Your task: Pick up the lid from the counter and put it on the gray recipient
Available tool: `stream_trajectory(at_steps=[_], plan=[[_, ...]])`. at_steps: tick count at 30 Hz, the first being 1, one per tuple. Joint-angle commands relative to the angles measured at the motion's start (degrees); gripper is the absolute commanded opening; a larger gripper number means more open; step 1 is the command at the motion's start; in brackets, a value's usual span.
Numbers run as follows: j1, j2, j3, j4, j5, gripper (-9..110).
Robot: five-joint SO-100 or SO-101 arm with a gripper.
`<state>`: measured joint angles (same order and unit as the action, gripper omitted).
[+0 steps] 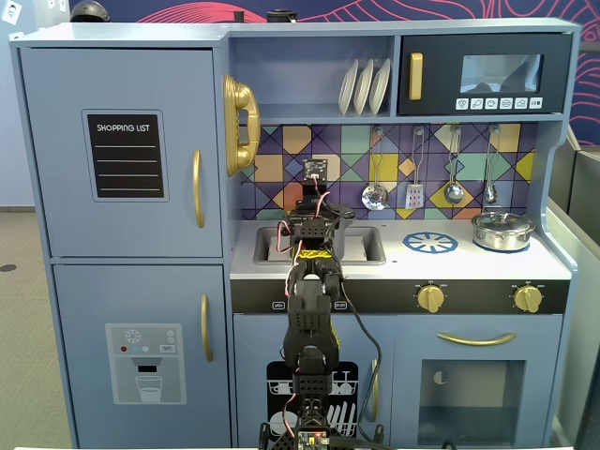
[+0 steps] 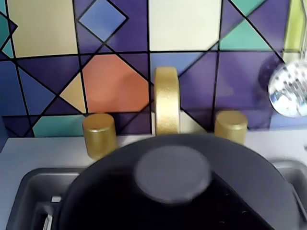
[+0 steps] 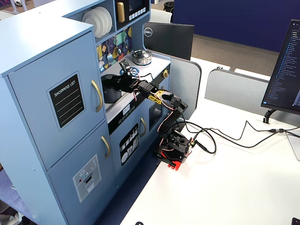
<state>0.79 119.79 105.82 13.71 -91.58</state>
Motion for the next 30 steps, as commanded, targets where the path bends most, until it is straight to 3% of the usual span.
stream_trajectory(at_steps=[1, 4, 10, 15, 20, 25, 30], plan=[[-1.0, 7.5, -1.2, 7.5, 0.7, 23], [-1.9, 15.7, -0.9, 16.1, -1.7, 18], [-4.1, 38.4, 0.8, 49.3, -4.1, 4], [-0.3, 53.7, 14.0, 62.7, -4.0, 0], [0.7, 55.5, 28.7, 58.9, -4.5, 0], [-2.2, 52.4, 44.1, 47.7, 2.6, 0], [-3.2, 57.0, 57.1, 50.3, 1.9, 0]])
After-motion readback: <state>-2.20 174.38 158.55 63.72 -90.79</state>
